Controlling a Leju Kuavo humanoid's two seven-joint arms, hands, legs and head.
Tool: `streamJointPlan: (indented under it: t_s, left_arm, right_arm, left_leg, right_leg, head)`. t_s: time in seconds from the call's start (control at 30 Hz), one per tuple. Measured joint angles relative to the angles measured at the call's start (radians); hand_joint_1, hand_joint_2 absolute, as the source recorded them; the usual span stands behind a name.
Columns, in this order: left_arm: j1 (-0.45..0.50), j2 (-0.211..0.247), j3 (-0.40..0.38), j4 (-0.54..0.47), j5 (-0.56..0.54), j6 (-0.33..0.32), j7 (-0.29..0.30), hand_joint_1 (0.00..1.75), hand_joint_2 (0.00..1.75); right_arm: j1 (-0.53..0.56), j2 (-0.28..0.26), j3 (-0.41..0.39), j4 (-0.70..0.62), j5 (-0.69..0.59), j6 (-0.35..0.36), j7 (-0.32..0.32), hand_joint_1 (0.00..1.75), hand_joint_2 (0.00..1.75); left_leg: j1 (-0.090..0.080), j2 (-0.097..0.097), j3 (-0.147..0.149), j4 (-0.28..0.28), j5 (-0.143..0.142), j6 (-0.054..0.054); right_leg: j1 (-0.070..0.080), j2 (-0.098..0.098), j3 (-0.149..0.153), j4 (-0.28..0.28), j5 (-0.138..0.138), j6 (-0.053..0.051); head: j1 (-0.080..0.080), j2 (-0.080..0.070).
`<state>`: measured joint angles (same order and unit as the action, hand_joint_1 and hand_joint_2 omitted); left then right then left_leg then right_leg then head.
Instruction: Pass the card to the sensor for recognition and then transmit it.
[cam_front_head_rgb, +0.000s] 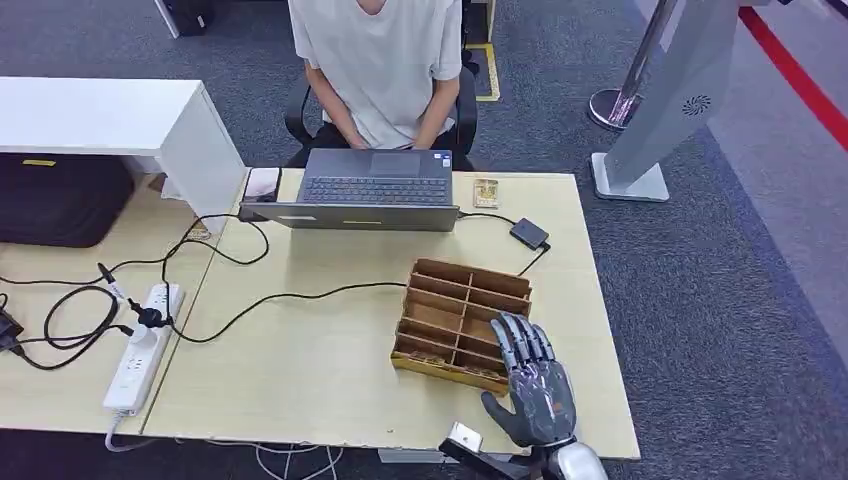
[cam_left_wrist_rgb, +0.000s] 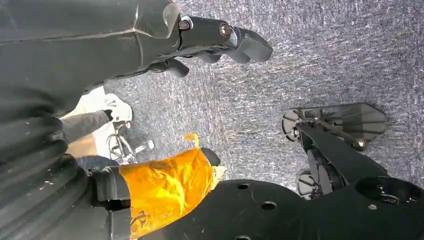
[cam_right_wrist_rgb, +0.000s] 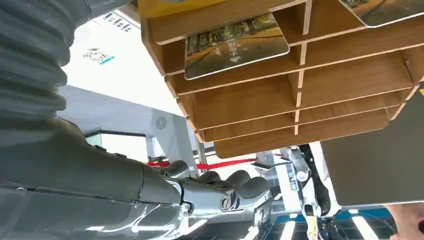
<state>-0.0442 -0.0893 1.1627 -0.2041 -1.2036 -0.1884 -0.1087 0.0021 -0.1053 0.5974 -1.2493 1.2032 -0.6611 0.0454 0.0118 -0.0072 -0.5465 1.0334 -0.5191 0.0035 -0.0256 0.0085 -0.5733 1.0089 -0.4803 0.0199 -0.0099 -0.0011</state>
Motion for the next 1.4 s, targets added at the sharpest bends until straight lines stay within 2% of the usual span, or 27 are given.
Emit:
streamJointPlan:
  t_s: [1.03,1.07,1.17,1.2,1.4]
  left_arm:
    - [0.000,0.000,0.002,0.000,-0.004,0.000,0.006,0.00,1.75]
    - [0.000,0.000,0.002,0.000,-0.004,0.000,0.006,0.00,1.75]
    - [0.000,0.000,0.002,0.000,-0.005,0.000,0.009,0.00,1.75]
    - [0.000,0.000,0.002,0.000,-0.005,0.000,0.009,0.00,1.75]
    - [0.000,0.000,0.003,0.000,-0.005,0.000,0.009,0.00,1.75]
  right_arm:
    - [-0.006,0.002,0.010,0.032,-0.020,0.019,0.004,0.00,1.75]
    - [-0.006,0.002,0.010,0.032,-0.020,0.021,0.004,0.14,1.75]
    - [-0.008,0.002,0.012,0.032,-0.031,0.021,-0.005,0.14,1.75]
    - [-0.008,0.002,0.014,0.032,-0.036,0.021,-0.007,1.75,1.75]
    - [-0.008,0.003,0.023,0.032,-0.059,0.020,-0.018,1.75,1.75]
  left_leg:
    - [0.000,0.000,0.000,0.000,0.000,0.000]
    - [0.000,0.000,0.000,0.000,0.000,0.000]
    - [0.000,0.000,0.000,0.000,0.000,0.000]
    - [0.000,0.000,0.000,0.000,0.000,0.000]
    - [0.000,0.000,0.000,0.000,0.000,0.000]
  right_leg:
    - [0.000,0.000,0.000,0.000,0.000,0.000]
    - [0.000,0.000,0.000,0.000,0.000,0.000]
    - [0.000,0.000,0.000,0.000,0.000,0.000]
    - [0.000,0.000,0.000,0.000,0.000,0.000]
    - [0.000,0.000,0.000,0.000,0.000,0.000]
  head:
    - [0.000,0.000]
    - [0.000,0.000]
    - [0.000,0.000]
    - [0.000,0.000]
    - [0.000,0.000]
